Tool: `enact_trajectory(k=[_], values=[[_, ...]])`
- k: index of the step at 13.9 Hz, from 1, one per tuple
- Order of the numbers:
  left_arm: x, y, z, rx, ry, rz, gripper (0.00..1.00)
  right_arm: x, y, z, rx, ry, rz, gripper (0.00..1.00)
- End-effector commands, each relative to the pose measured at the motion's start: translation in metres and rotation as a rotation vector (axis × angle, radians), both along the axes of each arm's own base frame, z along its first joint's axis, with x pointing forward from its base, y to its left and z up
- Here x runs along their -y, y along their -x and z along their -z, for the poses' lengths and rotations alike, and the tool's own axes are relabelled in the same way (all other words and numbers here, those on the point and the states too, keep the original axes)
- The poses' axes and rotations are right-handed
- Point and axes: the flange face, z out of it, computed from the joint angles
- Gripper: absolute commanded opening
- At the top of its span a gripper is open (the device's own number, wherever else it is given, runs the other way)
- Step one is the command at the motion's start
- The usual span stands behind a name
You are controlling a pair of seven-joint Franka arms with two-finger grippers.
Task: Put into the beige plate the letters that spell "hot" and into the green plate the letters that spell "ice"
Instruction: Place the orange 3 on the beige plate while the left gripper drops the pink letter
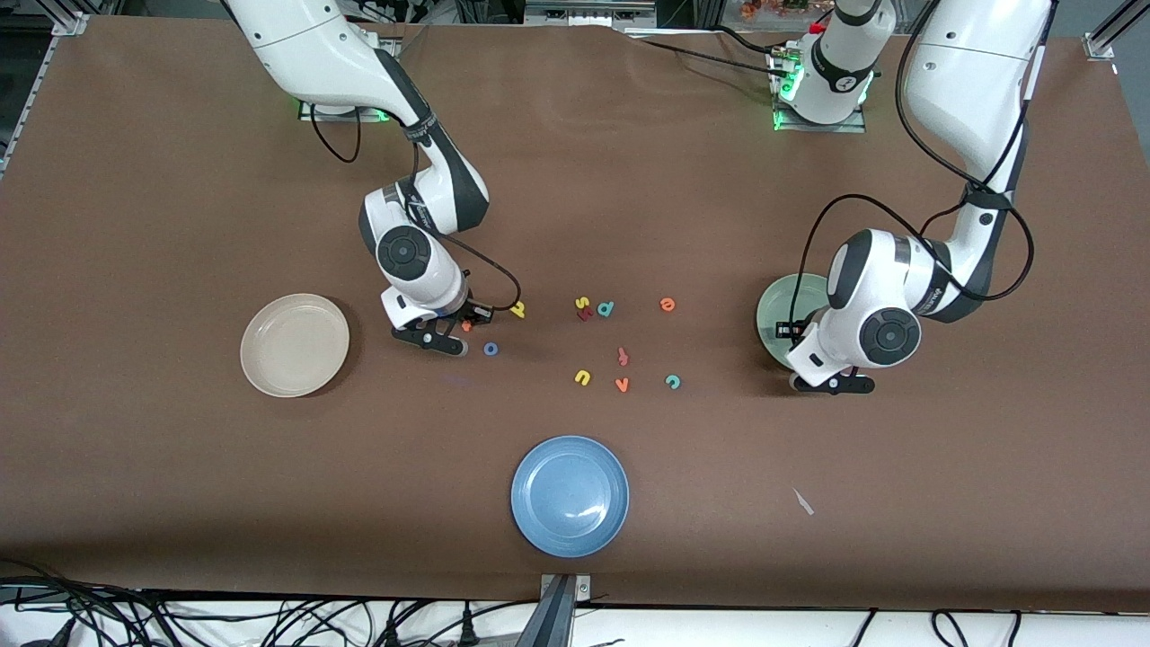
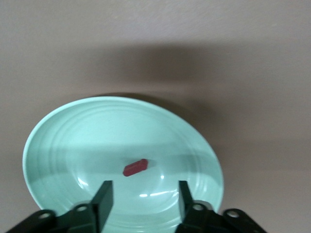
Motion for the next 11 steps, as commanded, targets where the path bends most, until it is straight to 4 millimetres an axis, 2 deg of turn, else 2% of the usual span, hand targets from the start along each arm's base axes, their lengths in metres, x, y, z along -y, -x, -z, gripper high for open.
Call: enact_trajectory(k=[1, 2, 6, 8, 11], values=[[0.041, 0.010, -0.022, -0.001, 0.025, 0.070, 1.00, 0.034, -0.026, -0.050, -0.053, -0.020, -0.058, 0.02], [0.060, 0.016, -0.024, -0.003, 0.039, 0.088, 1.00, 0.053, -0.031, -0.063, -0.060, -0.017, -0.097, 0.02], [0.135, 0.040, -0.033, 0.012, 0.081, 0.120, 1.00, 0.148, -0.044, -0.105, -0.099, -0.001, -0.240, 0.02], [0.157, 0.047, -0.032, 0.039, 0.101, 0.135, 1.00, 0.190, -0.044, -0.111, -0.095, -0.001, -0.288, 0.02], [0.195, 0.060, -0.029, 0.094, 0.111, 0.126, 1.00, 0.258, -0.049, -0.105, -0.102, 0.004, -0.402, 0.02]])
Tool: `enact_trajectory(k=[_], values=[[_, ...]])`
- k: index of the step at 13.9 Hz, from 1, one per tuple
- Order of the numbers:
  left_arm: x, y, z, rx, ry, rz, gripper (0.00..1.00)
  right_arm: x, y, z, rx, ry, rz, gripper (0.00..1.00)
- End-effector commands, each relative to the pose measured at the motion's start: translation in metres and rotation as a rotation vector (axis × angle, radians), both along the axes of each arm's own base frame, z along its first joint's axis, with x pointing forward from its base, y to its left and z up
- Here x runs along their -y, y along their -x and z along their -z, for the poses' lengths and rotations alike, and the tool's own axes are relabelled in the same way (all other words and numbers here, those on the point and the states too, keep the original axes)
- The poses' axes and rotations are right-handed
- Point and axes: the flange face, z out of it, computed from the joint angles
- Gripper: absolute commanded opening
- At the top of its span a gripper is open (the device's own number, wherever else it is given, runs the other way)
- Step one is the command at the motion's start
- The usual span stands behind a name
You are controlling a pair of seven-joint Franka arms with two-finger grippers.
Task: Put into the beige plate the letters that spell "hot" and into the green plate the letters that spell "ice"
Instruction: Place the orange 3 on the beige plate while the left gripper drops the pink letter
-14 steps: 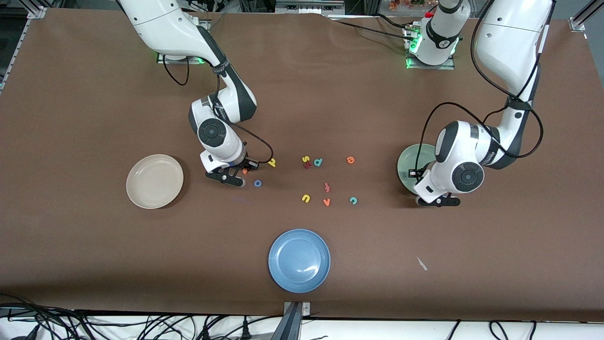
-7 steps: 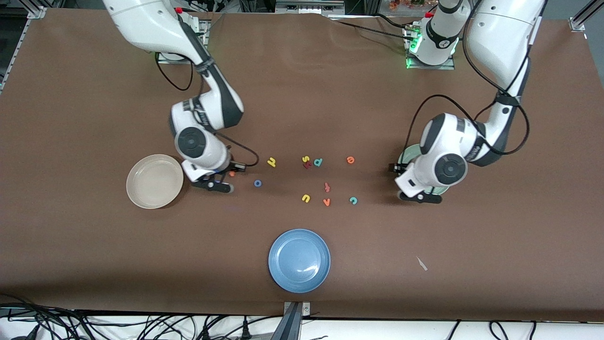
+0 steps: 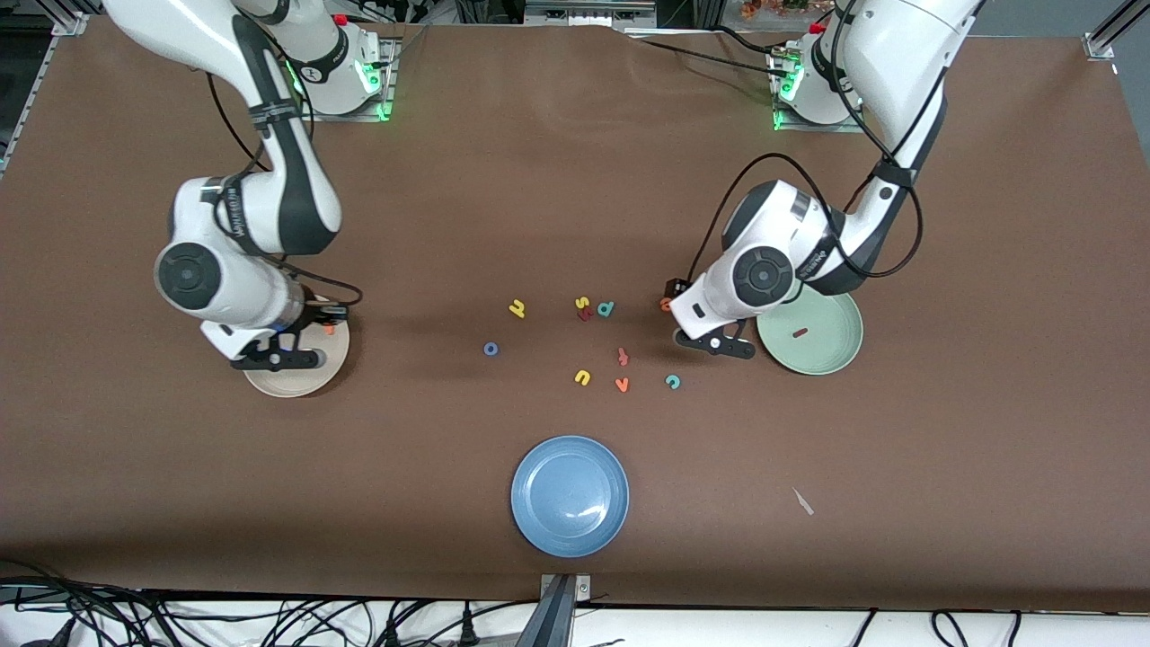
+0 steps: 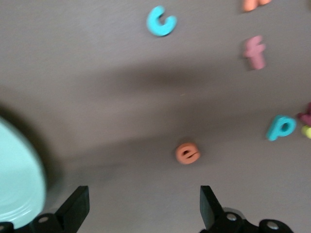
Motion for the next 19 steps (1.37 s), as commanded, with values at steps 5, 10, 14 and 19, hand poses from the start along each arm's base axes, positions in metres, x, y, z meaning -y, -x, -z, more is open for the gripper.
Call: enact_trajectory(k=[5, 10, 14, 19], values=[[0.036, 0.020, 0.012, 0.047, -0.015, -0.053, 0.99, 0.064, 0.026, 0.052, 0.088, 0.000, -0.117, 0.02], [0.033, 0.034, 0.037, 0.079, 0.008, -0.056, 0.94, 0.056, 0.017, 0.059, 0.093, -0.059, -0.035, 1.00], [0.041, 0.052, 0.053, 0.103, 0.027, -0.039, 0.76, 0.028, -0.006, 0.017, 0.011, -0.083, 0.047, 1.00], [0.040, 0.047, 0.064, 0.173, 0.004, 0.045, 0.65, -0.064, -0.015, 0.012, 0.042, -0.073, 0.248, 1.00]])
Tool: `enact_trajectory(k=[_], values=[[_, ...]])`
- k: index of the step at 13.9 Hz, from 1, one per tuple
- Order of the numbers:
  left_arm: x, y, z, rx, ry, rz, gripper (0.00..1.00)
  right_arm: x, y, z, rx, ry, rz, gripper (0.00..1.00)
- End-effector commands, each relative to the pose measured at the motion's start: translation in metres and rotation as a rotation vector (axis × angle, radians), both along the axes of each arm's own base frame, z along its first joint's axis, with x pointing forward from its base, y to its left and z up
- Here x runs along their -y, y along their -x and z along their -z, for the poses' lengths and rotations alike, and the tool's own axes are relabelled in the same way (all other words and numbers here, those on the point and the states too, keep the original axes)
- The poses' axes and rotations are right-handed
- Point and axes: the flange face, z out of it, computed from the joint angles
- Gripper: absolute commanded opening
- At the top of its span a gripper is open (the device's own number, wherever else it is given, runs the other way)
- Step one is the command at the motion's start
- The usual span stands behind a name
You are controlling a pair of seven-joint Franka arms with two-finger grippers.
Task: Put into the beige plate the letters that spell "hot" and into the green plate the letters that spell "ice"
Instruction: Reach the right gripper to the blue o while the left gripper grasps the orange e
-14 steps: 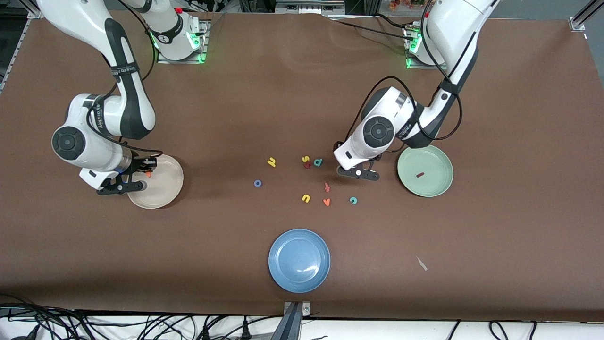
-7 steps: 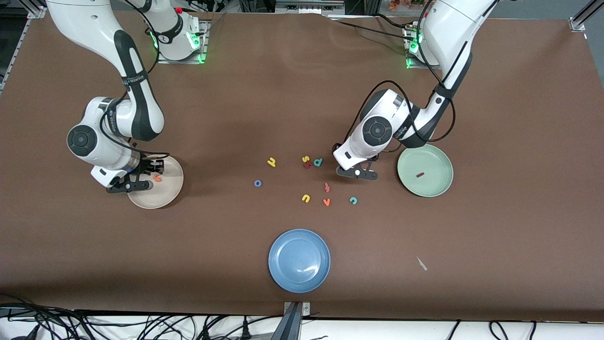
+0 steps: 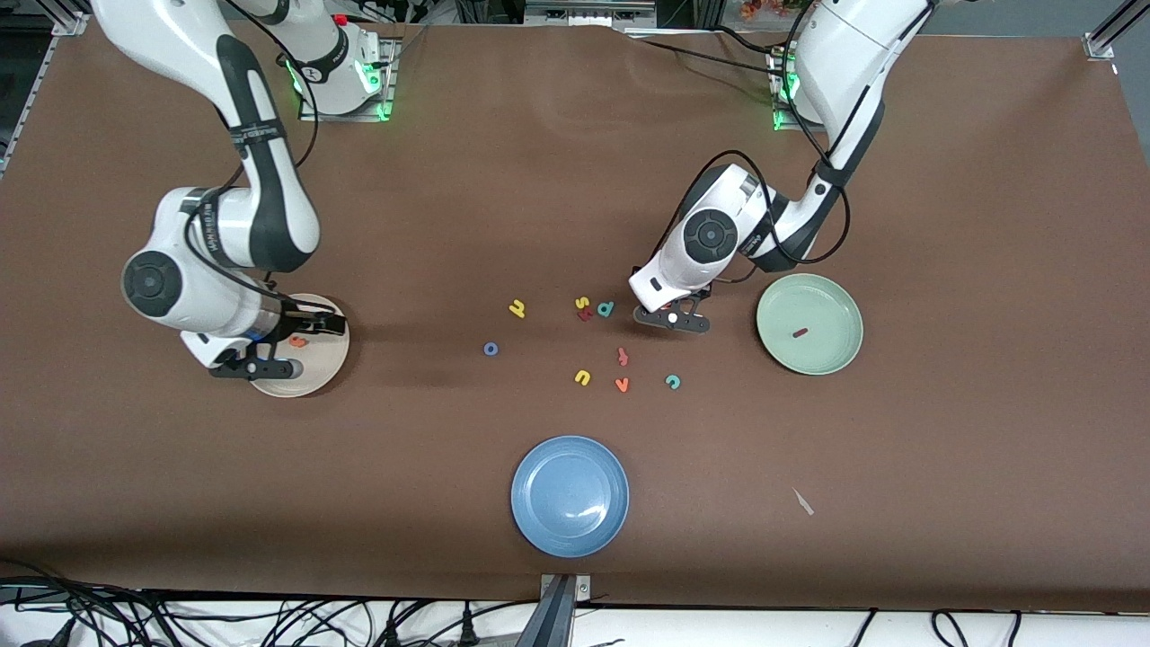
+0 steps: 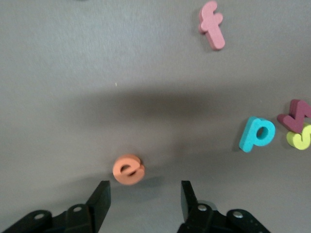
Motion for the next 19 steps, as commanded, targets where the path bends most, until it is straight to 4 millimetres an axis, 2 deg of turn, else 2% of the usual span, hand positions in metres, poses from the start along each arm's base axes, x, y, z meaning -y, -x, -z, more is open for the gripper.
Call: enact_trajectory(k=[1, 2, 5, 6, 7, 8, 9, 10, 12, 14, 16, 18, 19], values=[[-0.002, -0.003, 0.010, 0.055, -0.024, 0.045, 0.65, -0.062, -0.010, 0.002, 0.004, -0.012, 0.098, 1.00], [-0.003, -0.003, 0.011, 0.056, -0.027, 0.047, 0.65, -0.087, -0.012, 0.004, 0.007, -0.012, 0.120, 1.00], [0.000, 0.001, 0.016, 0.047, -0.033, 0.033, 0.63, -0.153, -0.008, 0.035, 0.012, 0.022, 0.145, 1.00], [0.000, 0.002, 0.019, 0.043, -0.035, 0.031, 0.54, -0.168, -0.006, 0.046, 0.029, 0.027, 0.149, 1.00], [-0.001, 0.002, 0.019, 0.043, -0.035, 0.028, 0.37, -0.181, -0.004, 0.056, 0.038, 0.032, 0.142, 1.00], [-0.001, 0.000, 0.018, 0.046, -0.034, 0.023, 0.17, -0.192, -0.001, 0.066, 0.043, 0.037, 0.134, 1.00], [-0.003, -0.001, 0.016, 0.047, -0.034, 0.017, 0.04, -0.202, -0.001, 0.073, 0.051, 0.038, 0.124, 1.00], [-0.005, -0.002, 0.014, 0.045, -0.037, 0.014, 0.00, -0.212, 0.001, 0.080, 0.060, 0.040, 0.119, 1.00], [-0.008, -0.006, 0.004, 0.050, -0.041, 0.009, 0.00, -0.235, -0.003, 0.080, 0.089, 0.029, 0.115, 1.00], [-0.022, -0.019, -0.020, 0.046, -0.066, -0.005, 0.00, -0.246, -0.004, 0.089, 0.095, 0.032, 0.109, 1.00], [-0.048, -0.036, -0.047, 0.023, -0.099, -0.003, 0.00, -0.248, -0.002, 0.098, 0.093, 0.038, 0.107, 1.00], [-0.085, -0.048, -0.061, -0.007, -0.128, 0.029, 0.00, -0.254, 0.002, 0.104, 0.093, 0.041, 0.095, 0.95], [-0.110, -0.056, -0.065, -0.011, -0.161, 0.054, 0.00, -0.254, 0.002, 0.104, 0.092, 0.040, 0.096, 0.93]])
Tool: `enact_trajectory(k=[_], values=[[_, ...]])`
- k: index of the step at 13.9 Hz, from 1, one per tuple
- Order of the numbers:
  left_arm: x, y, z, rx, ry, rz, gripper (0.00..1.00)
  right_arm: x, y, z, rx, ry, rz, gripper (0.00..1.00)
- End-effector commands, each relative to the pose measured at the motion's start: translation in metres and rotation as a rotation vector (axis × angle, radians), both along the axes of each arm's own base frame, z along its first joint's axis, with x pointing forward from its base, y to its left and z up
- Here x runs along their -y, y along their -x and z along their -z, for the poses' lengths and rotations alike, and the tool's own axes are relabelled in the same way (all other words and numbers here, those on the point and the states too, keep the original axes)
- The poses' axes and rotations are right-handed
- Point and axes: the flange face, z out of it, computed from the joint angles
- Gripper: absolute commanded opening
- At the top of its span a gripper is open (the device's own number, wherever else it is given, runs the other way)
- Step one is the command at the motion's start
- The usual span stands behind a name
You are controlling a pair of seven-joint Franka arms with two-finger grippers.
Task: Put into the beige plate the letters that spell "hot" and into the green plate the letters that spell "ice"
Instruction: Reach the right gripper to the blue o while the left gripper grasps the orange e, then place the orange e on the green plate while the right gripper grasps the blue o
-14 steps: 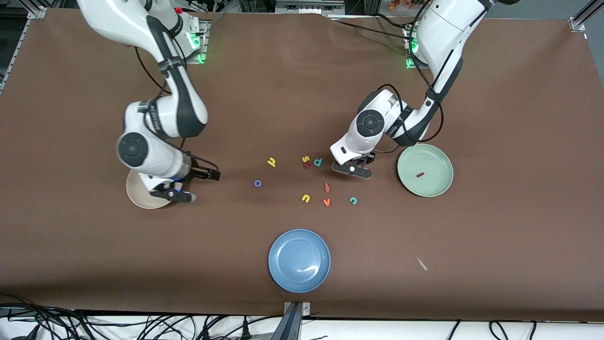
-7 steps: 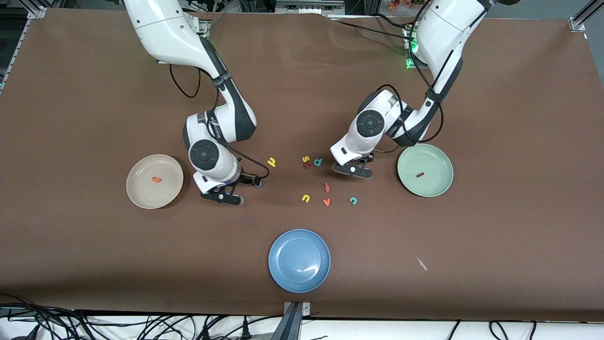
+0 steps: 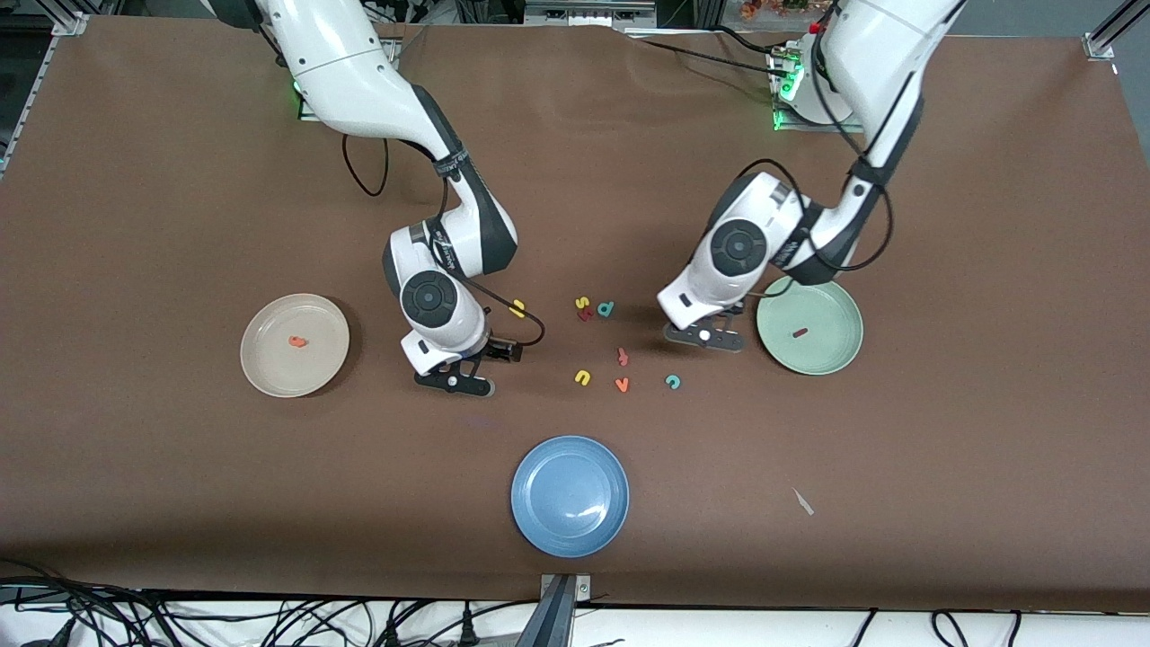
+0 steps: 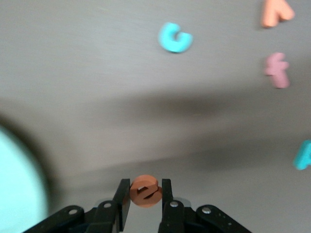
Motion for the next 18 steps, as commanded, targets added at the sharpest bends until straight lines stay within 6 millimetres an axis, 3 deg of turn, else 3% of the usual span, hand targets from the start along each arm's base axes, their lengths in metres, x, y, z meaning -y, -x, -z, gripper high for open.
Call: enact_trajectory(k=[1, 2, 6, 7, 8, 12, 15, 18], values=[[-0.068, -0.018, -0.015, -0.008, -0.088, 0.073, 0.02, -0.009, -0.003, 0.001, 0.011, -0.003, 0.008, 0.87], [-0.086, -0.022, -0.012, -0.016, -0.096, 0.086, 0.04, -0.009, -0.003, 0.001, 0.012, -0.002, 0.004, 0.83], [-0.120, -0.022, 0.013, -0.066, -0.096, 0.055, 0.13, -0.009, -0.003, 0.001, 0.009, -0.004, 0.004, 0.61], [-0.121, -0.021, 0.017, -0.074, -0.097, 0.054, 0.39, -0.009, -0.003, 0.000, 0.007, -0.005, 0.004, 0.58], [-0.122, -0.021, 0.019, -0.077, -0.097, 0.053, 0.97, -0.008, -0.002, 0.001, 0.004, -0.004, 0.005, 0.57], [-0.100, -0.022, 0.005, -0.054, -0.088, 0.084, 1.00, -0.011, 0.001, 0.002, -0.003, -0.004, -0.001, 0.51], [-0.041, -0.018, -0.017, -0.009, -0.038, 0.180, 1.00, -0.015, 0.003, 0.001, -0.006, -0.006, -0.006, 0.50], [0.000, -0.042, -0.020, 0.022, 0.033, 0.406, 1.00, -0.016, 0.005, 0.001, -0.008, -0.008, -0.012, 0.46]])
